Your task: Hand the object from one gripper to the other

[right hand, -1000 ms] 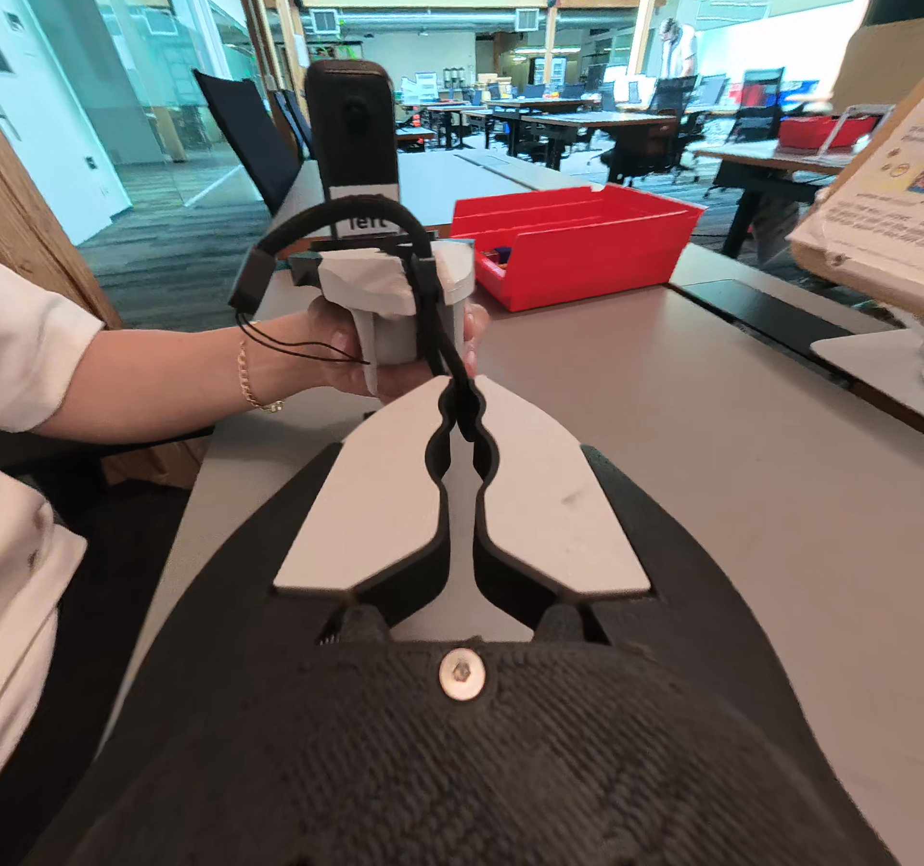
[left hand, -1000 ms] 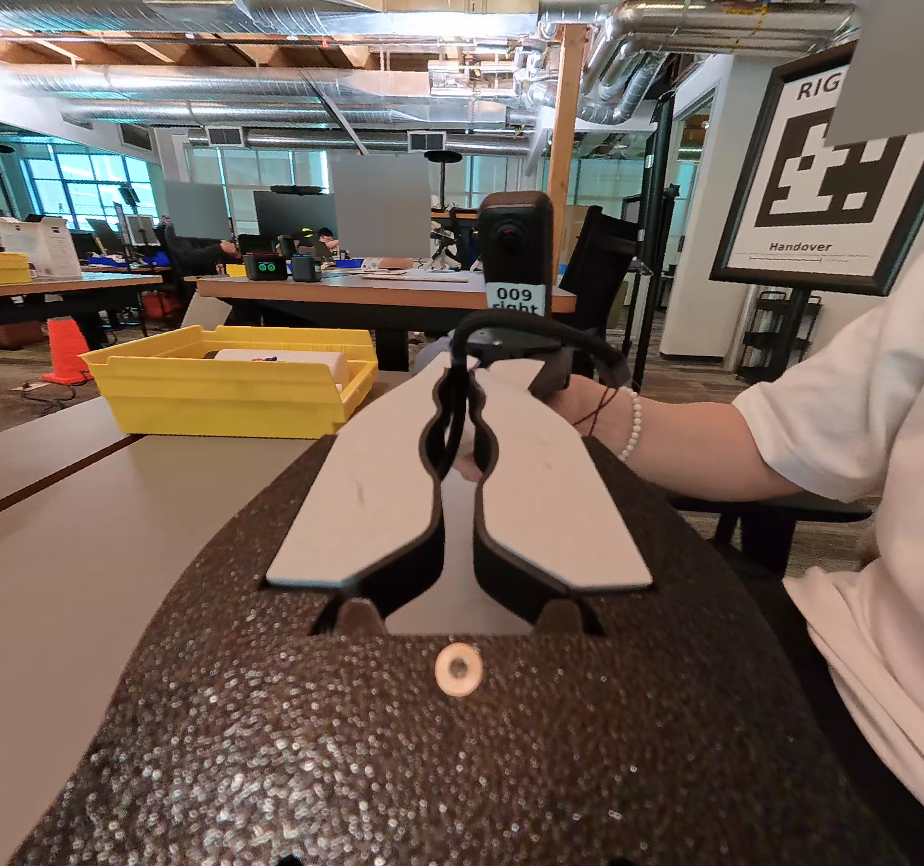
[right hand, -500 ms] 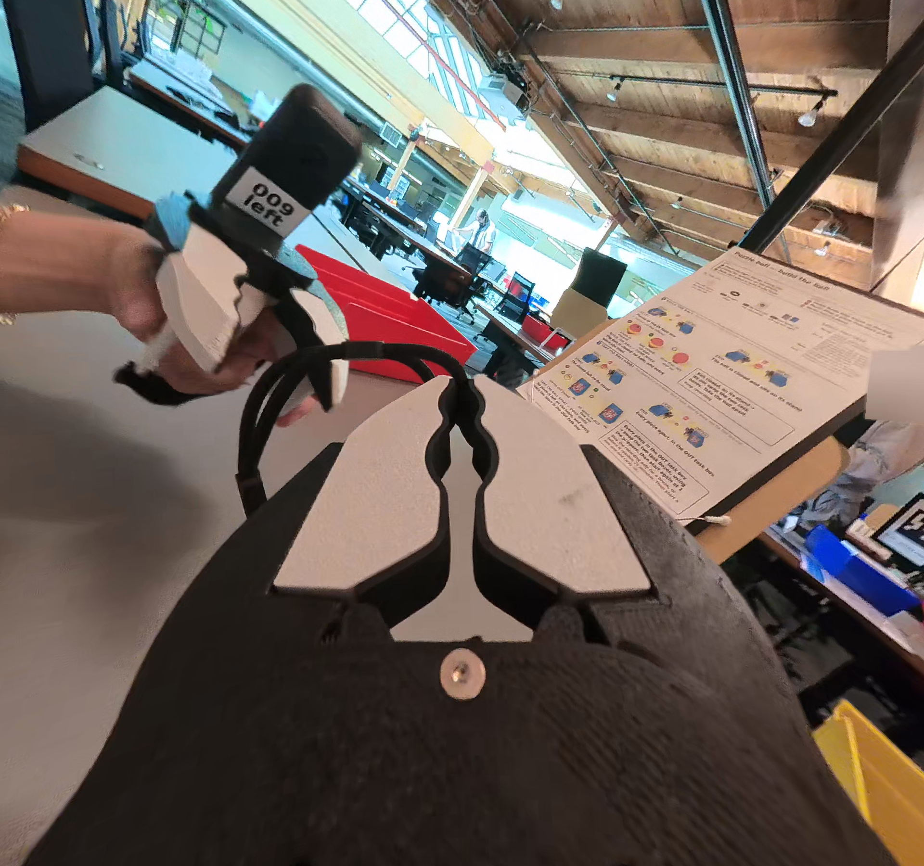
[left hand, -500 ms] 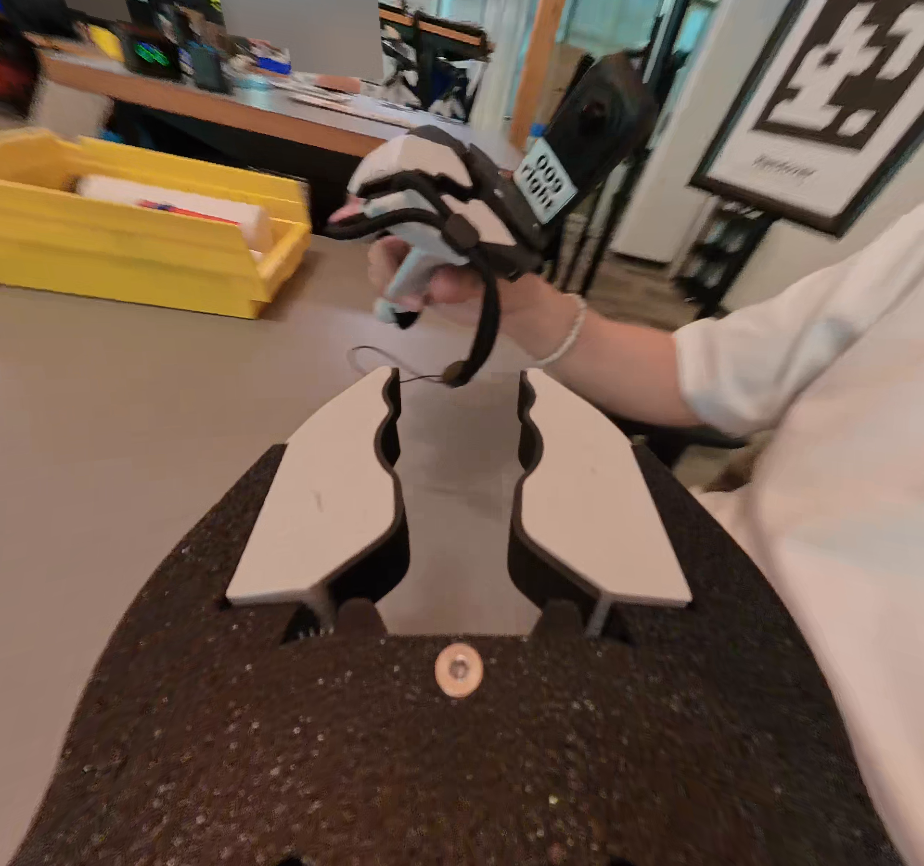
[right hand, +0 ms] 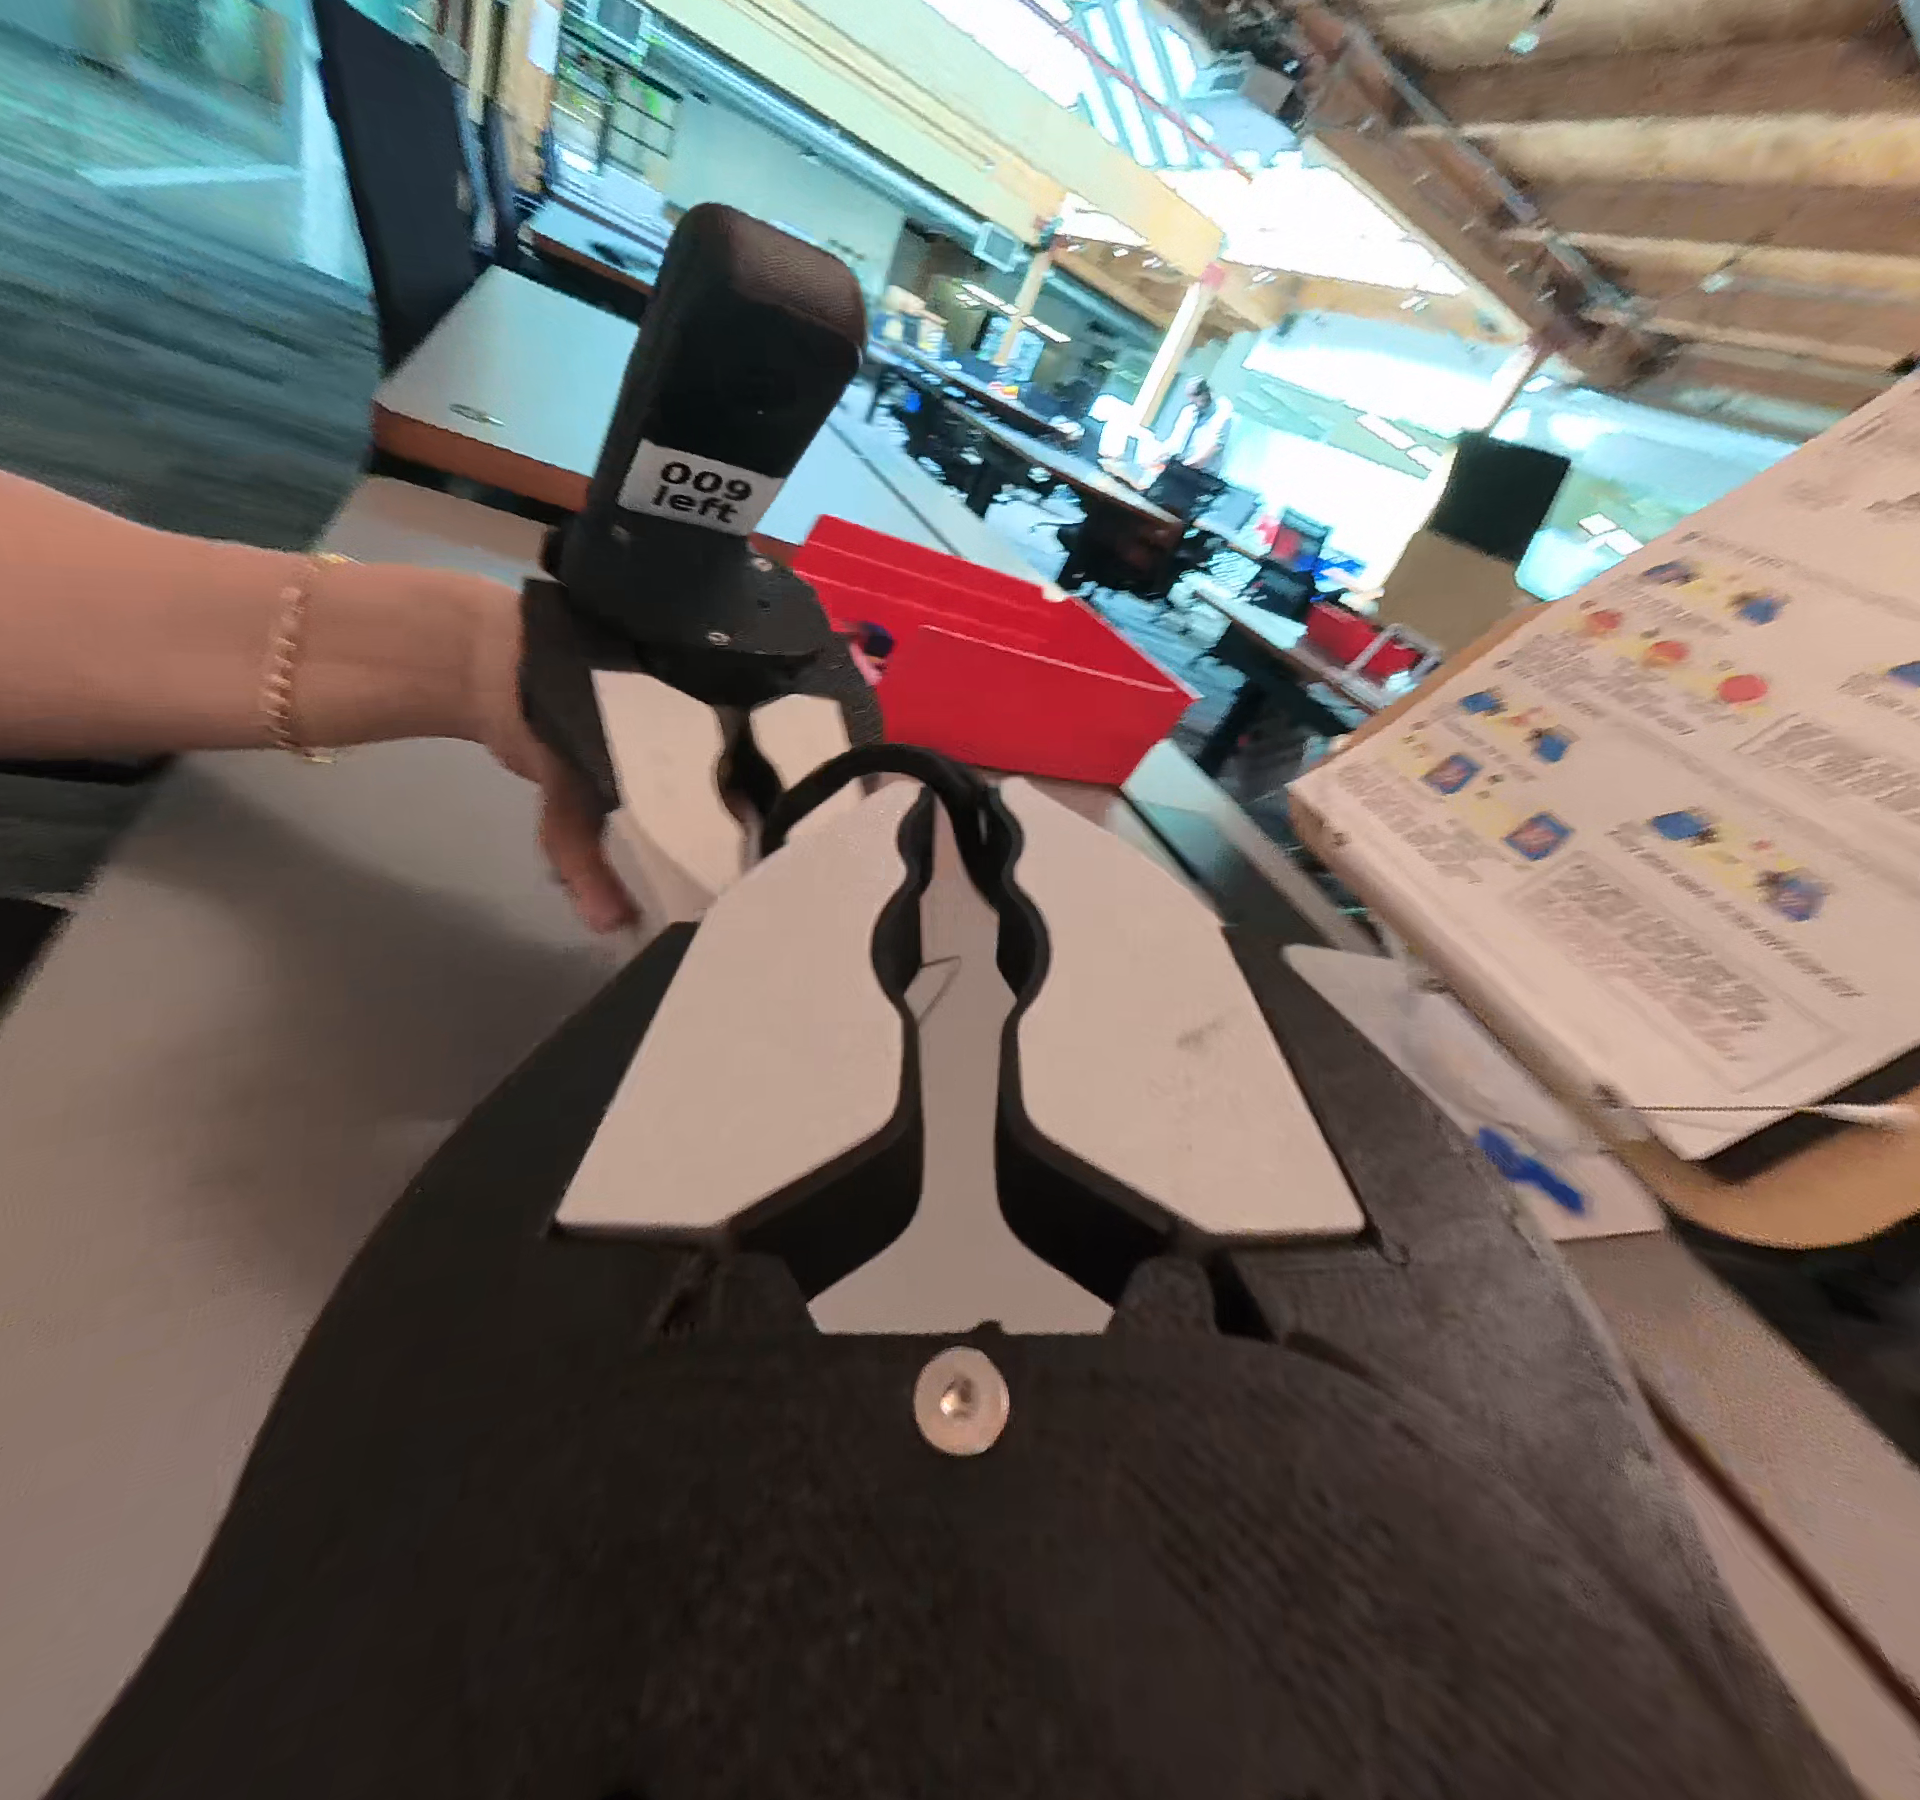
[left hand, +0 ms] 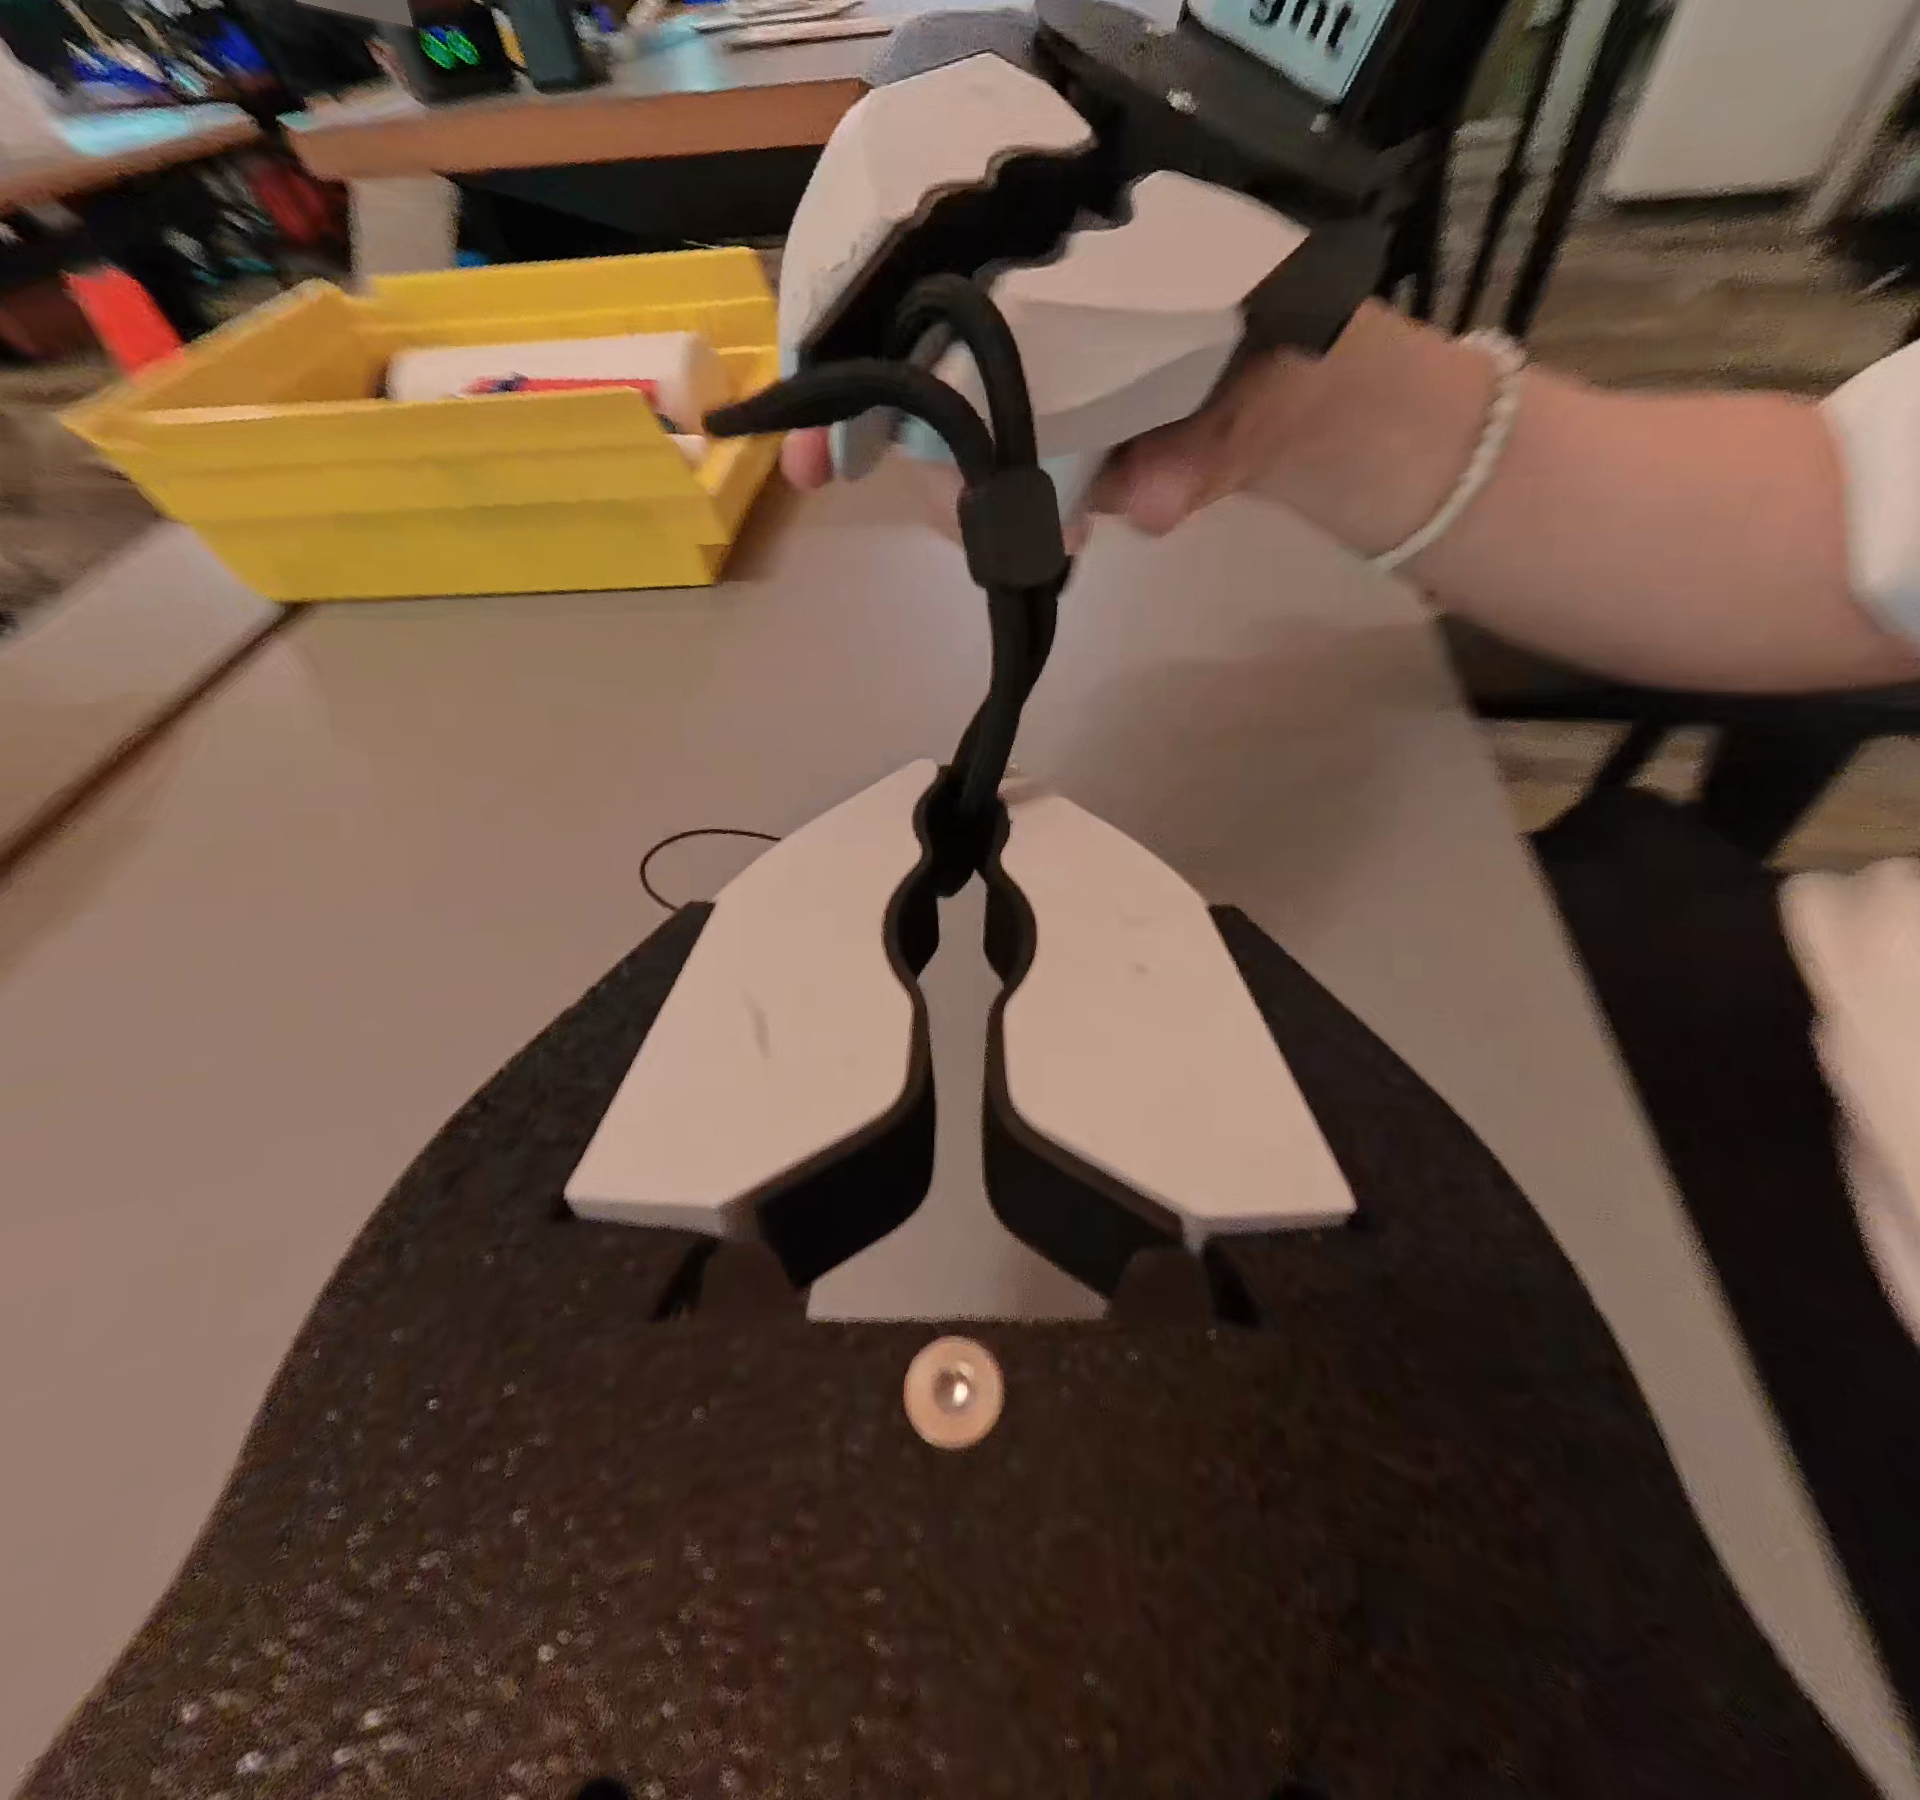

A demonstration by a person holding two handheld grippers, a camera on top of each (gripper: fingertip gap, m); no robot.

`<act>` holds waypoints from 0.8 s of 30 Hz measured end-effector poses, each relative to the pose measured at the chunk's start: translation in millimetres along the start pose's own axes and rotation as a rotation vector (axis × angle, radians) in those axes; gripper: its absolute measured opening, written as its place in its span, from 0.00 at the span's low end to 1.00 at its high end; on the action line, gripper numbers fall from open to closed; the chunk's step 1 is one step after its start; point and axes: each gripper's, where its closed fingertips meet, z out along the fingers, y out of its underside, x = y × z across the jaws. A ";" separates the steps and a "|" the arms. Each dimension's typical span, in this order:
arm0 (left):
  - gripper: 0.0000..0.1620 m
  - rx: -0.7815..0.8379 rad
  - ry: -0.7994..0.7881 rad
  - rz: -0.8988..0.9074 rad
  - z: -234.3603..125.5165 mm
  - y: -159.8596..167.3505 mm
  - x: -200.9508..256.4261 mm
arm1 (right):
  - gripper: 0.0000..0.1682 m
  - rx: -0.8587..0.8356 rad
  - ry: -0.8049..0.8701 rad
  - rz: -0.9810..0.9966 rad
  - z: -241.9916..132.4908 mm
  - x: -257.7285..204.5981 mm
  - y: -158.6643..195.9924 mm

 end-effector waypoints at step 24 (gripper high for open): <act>0.02 0.011 -0.367 0.388 -17.3 -2.7 -42.3 | 0.03 -0.074 -0.048 0.348 25.9 -13.3 9.0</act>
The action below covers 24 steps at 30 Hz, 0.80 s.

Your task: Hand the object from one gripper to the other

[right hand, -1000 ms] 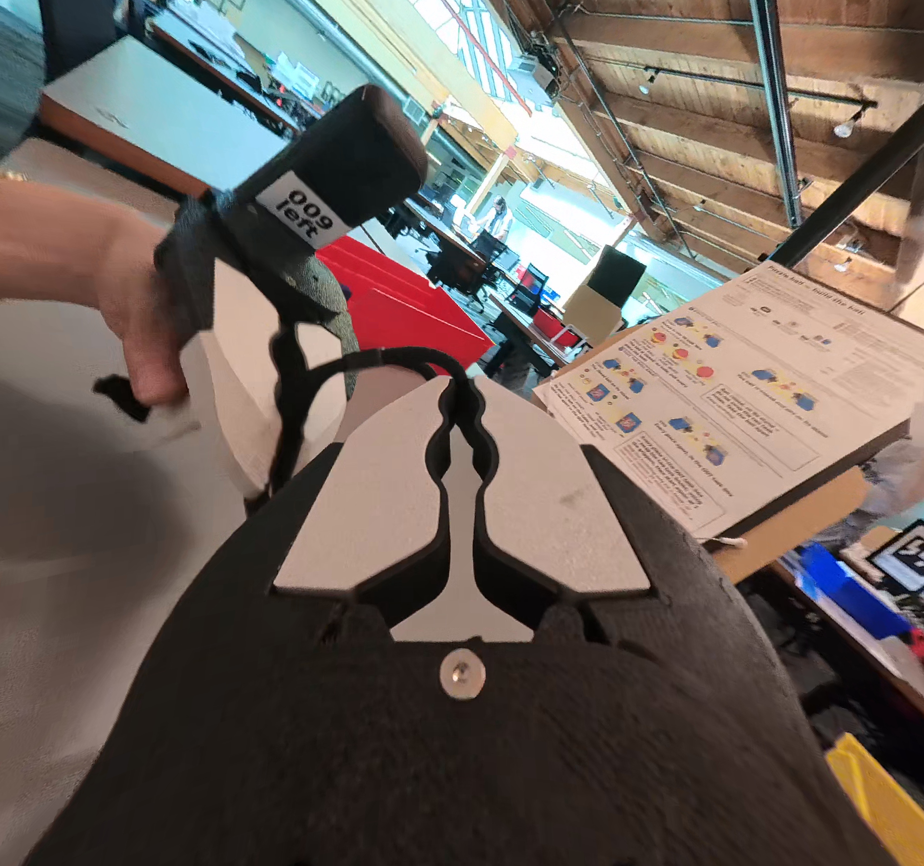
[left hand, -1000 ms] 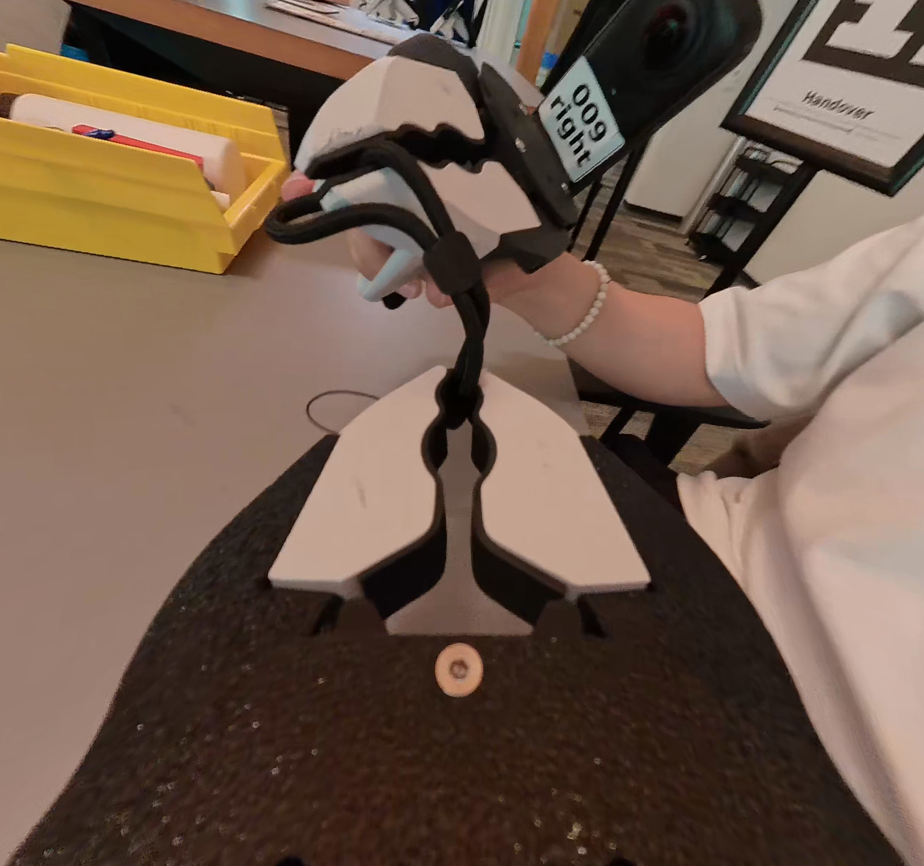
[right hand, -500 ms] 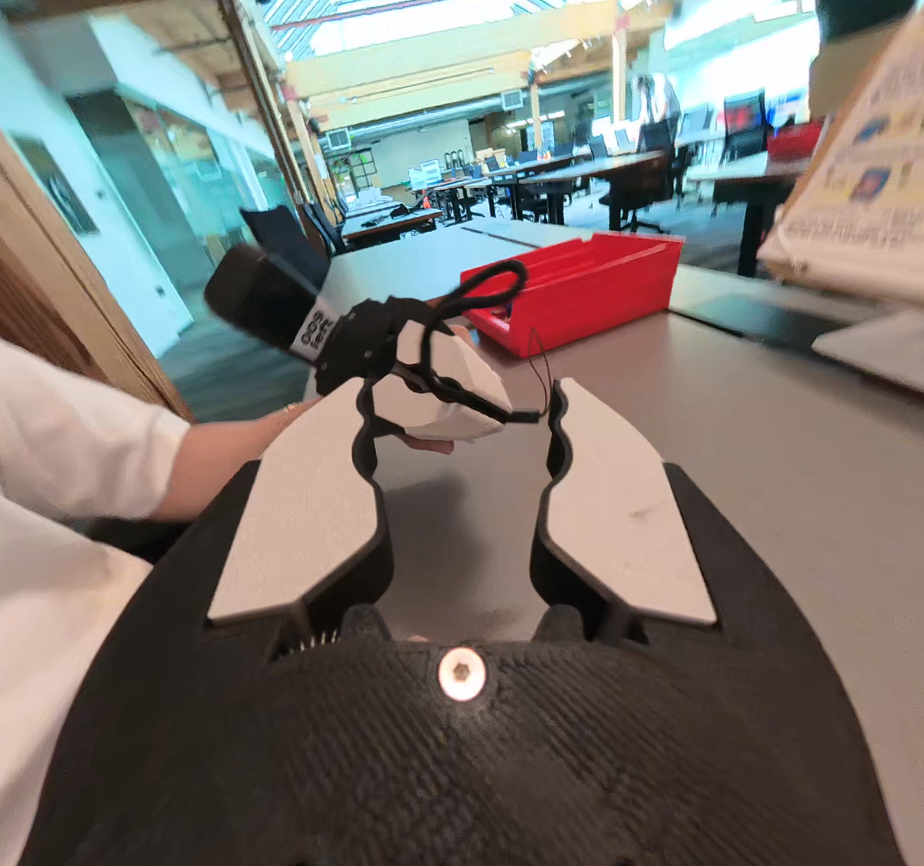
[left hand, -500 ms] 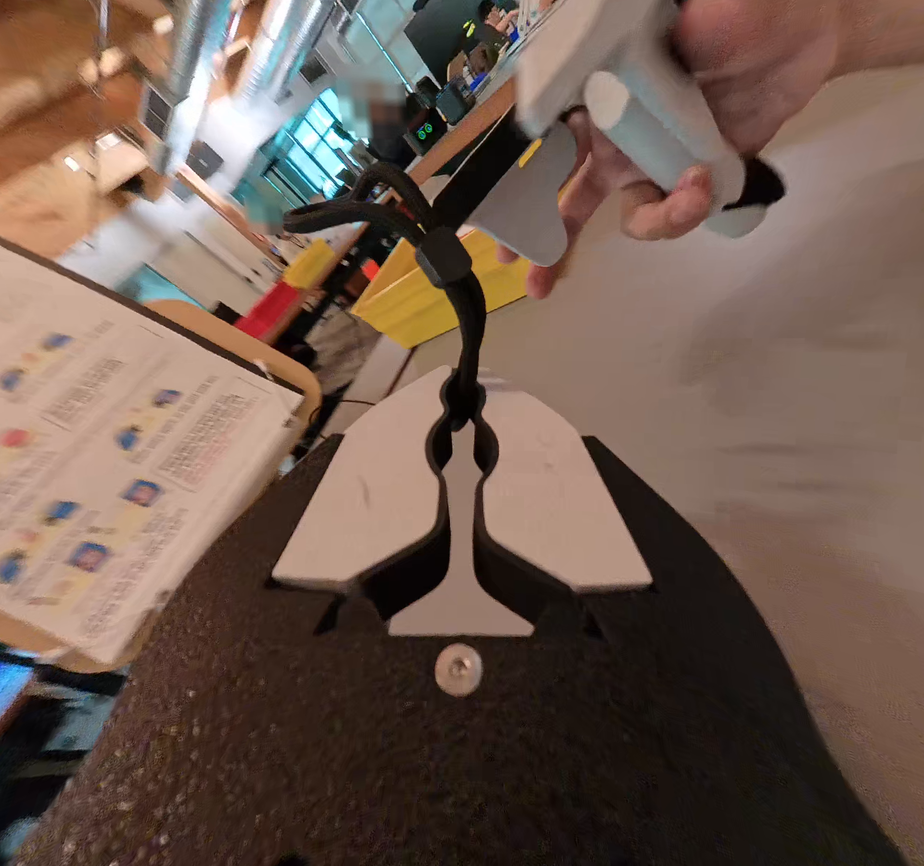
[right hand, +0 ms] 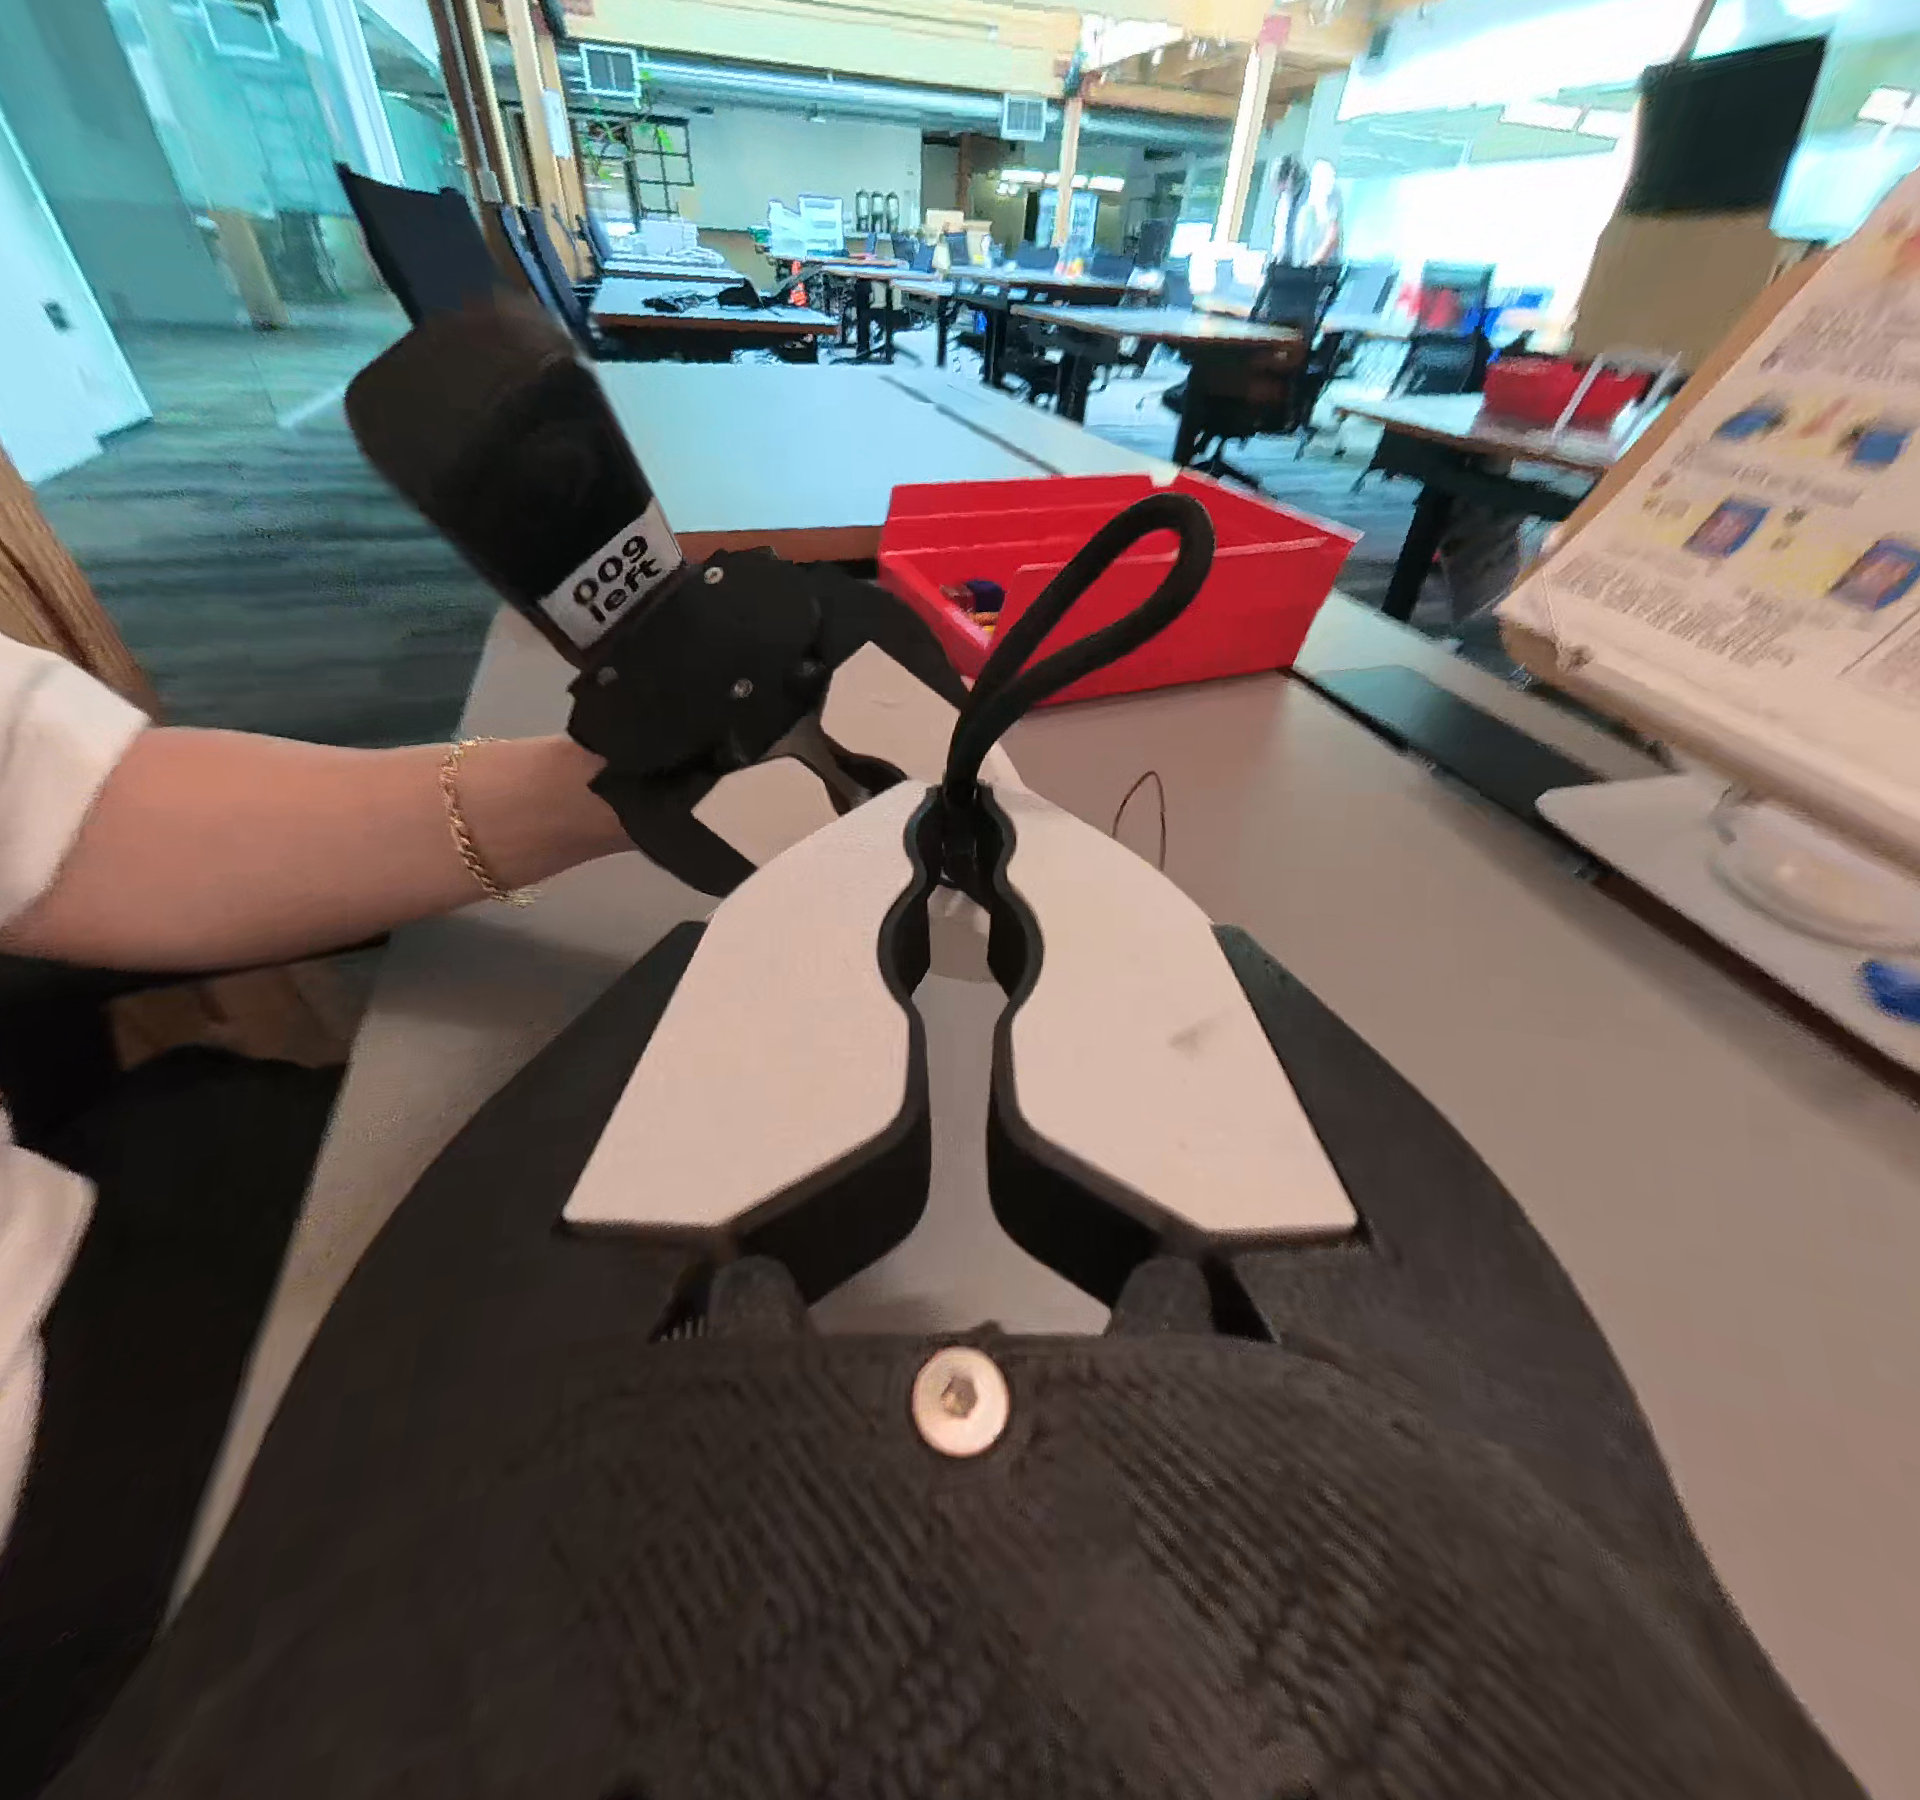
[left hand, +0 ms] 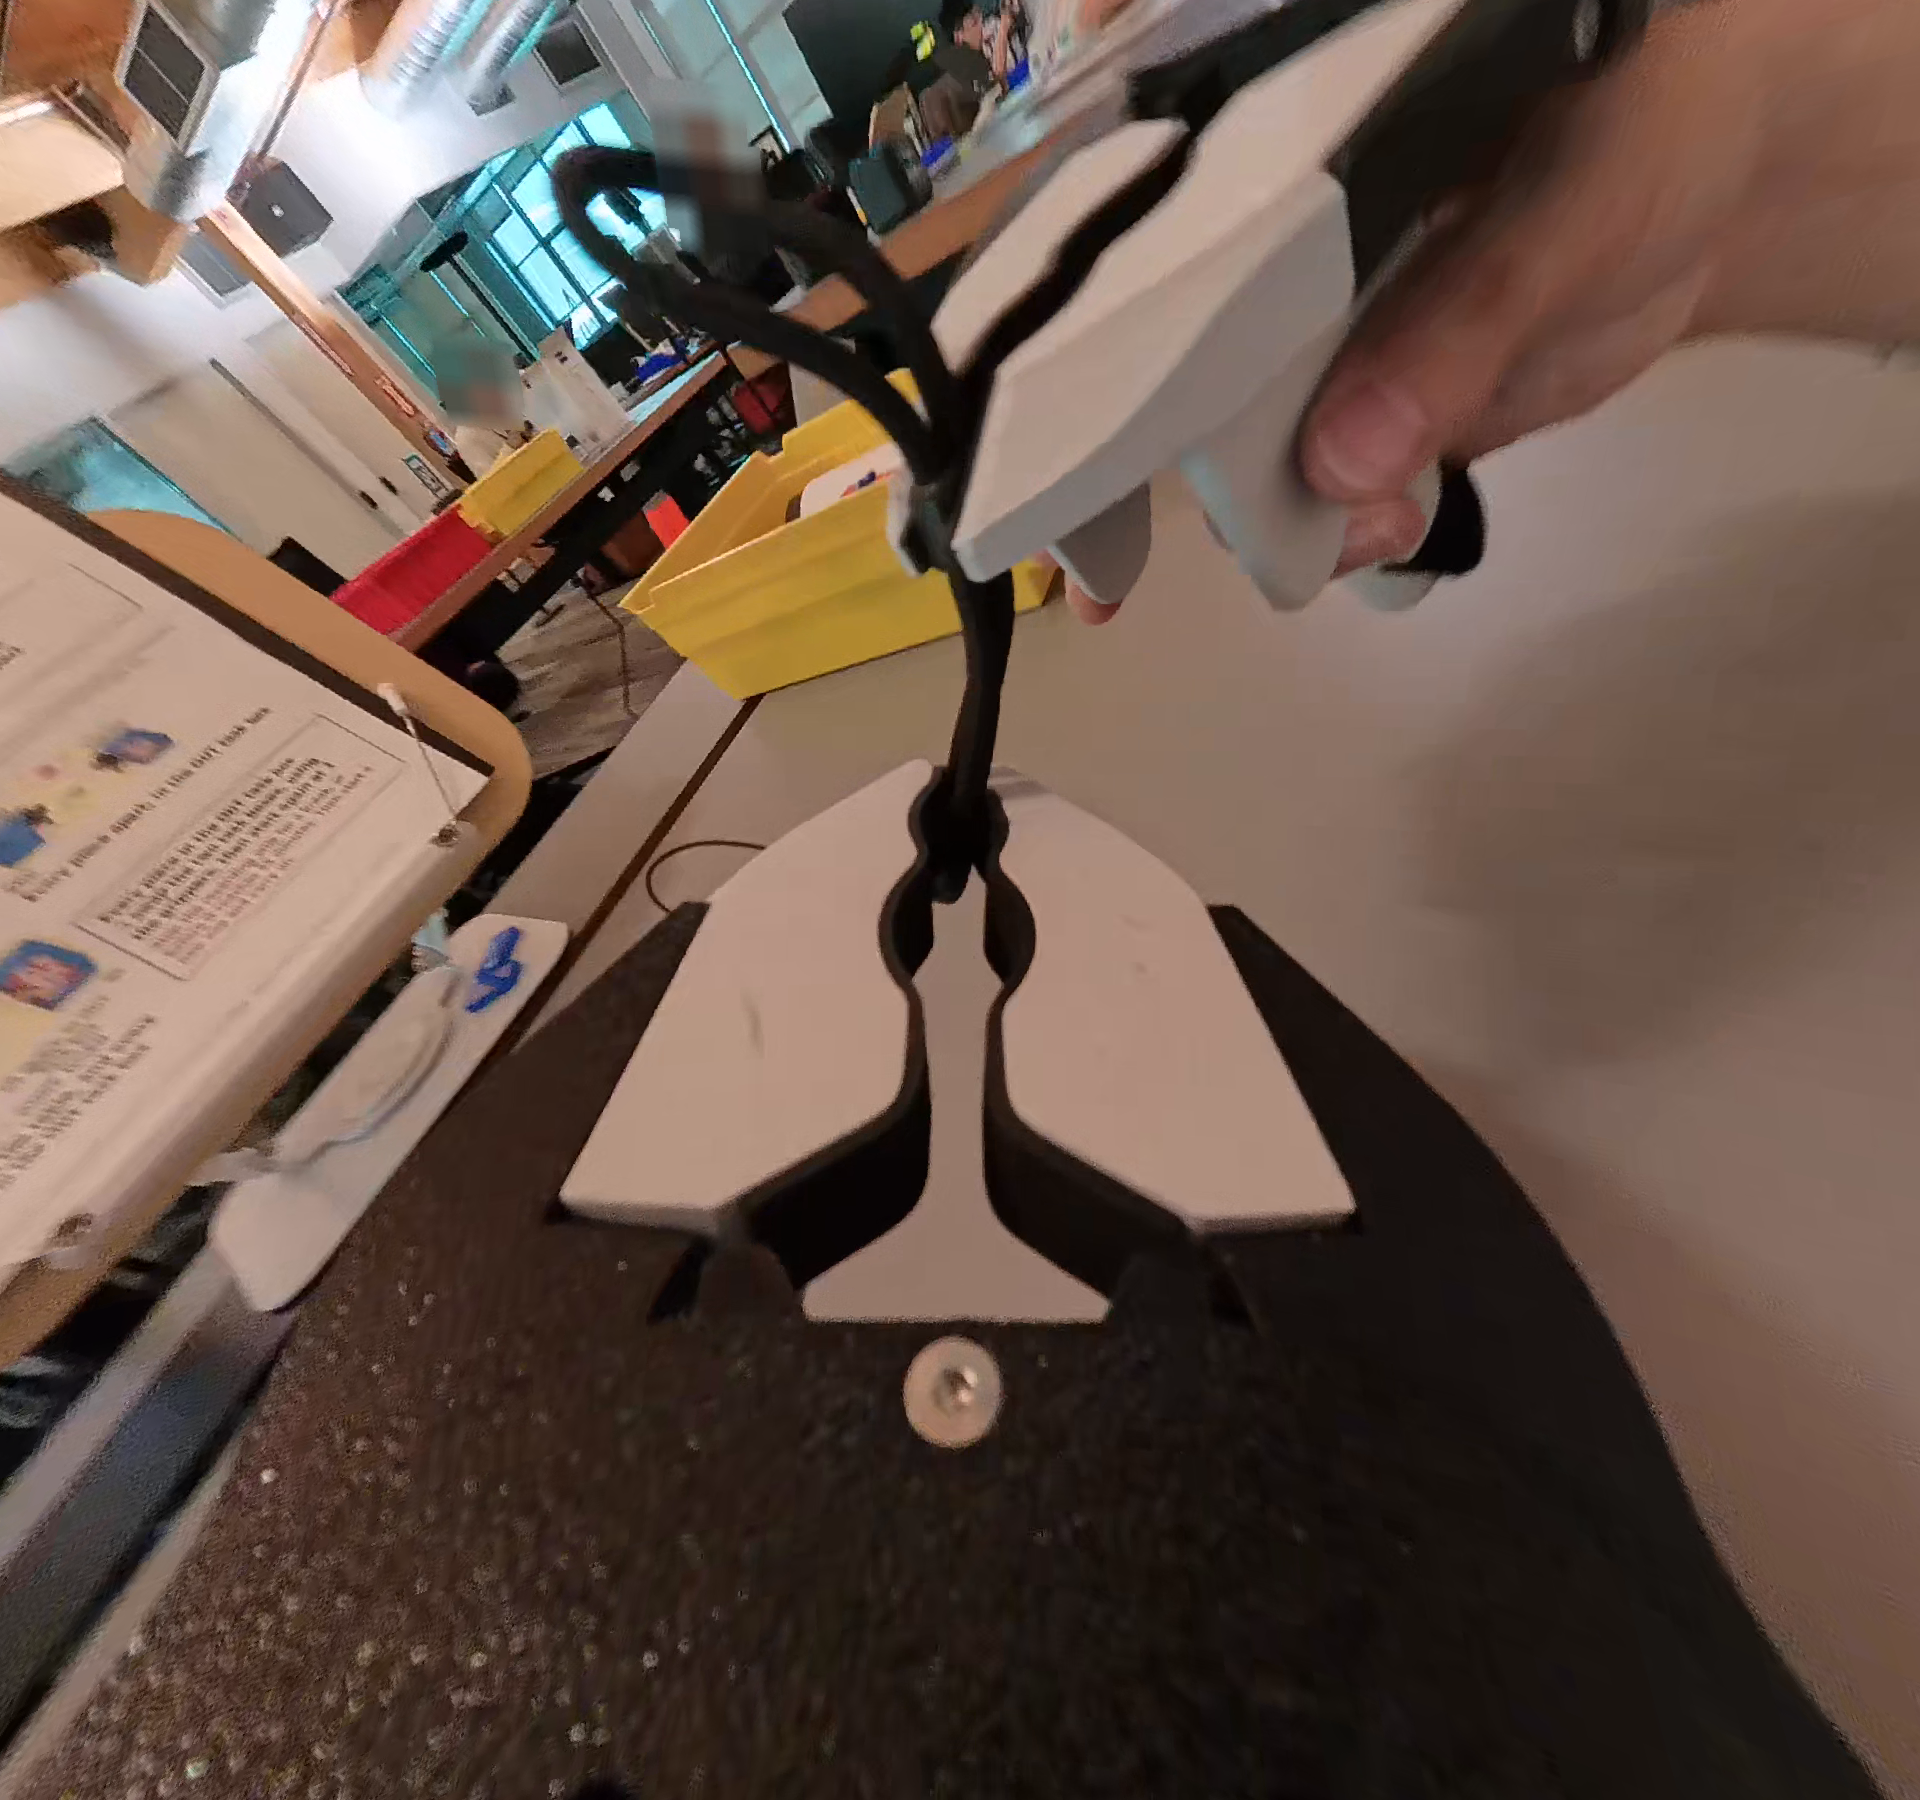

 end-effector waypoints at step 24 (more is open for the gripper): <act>0.08 0.321 0.785 -1.657 -10.5 -32.1 6.3 | 0.03 0.102 0.045 -0.992 -0.8 -43.8 -7.2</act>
